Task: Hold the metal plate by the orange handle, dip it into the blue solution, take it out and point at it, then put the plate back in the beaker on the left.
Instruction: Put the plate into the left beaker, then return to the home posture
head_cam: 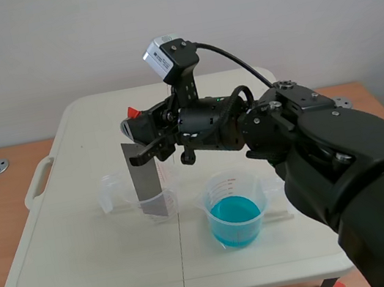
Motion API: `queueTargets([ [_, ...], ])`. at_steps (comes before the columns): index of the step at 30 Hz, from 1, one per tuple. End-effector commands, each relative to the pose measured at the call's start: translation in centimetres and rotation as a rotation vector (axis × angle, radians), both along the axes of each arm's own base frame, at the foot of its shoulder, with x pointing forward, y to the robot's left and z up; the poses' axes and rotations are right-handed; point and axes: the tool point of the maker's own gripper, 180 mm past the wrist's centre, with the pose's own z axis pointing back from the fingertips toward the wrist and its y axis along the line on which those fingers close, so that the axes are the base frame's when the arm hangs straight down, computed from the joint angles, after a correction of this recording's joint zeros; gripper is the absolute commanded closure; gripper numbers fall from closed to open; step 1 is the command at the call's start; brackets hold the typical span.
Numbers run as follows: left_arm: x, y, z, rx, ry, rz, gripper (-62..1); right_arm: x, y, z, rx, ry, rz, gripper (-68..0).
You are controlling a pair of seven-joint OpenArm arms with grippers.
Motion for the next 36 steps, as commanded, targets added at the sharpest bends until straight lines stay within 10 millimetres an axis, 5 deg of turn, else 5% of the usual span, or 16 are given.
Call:
queueTargets([
  [1, 0.3, -0.5, 0.1, -0.016, -0.012, -0.003, -1.9, 0.1, 0.5, 0.7, -0.003, -0.022, 0.021, -1.5],
  [6, 0.3, -0.5, 0.1, -0.017, -0.012, -0.003, -1.9, 0.2, 0.5, 0.6, -0.029, -0.035, 0.025, -3.4],
  [13, 0.3, -0.5, 0.1, -0.017, -0.012, -0.003, -1.9, 0.7, 0.4, 0.9, -0.052, -0.051, 0.028, -26.7],
  [17, 0.3, -0.5, 0.1, -0.016, -0.012, -0.003, -3.2, 1.0, -0.1, 0.9, -0.047, -0.050, 0.010, -34.2],
  [20, 0.3, -0.5, 0.1, -0.016, -0.012, -0.003, -20.3, 1.3, -0.5, 1.0, -0.042, -0.050, -0.006, -41.3],
  [24, 0.4, -0.5, 0.1, -0.016, -0.013, -0.003, -62.3, 1.9, -1.3, 1.4, -0.024, -0.053, -0.035, -51.8],
  [29, 0.4, -0.5, 0.1, -0.018, -0.015, 0.000, -62.3, 2.4, -2.2, 1.3, -0.029, -0.044, -0.063, -66.6],
  [36, 0.4, -0.5, 0.1, -0.017, -0.015, 0.000, -62.3, 2.9, -4.1, 2.1, -0.042, -0.061, -0.092, -66.5],
])
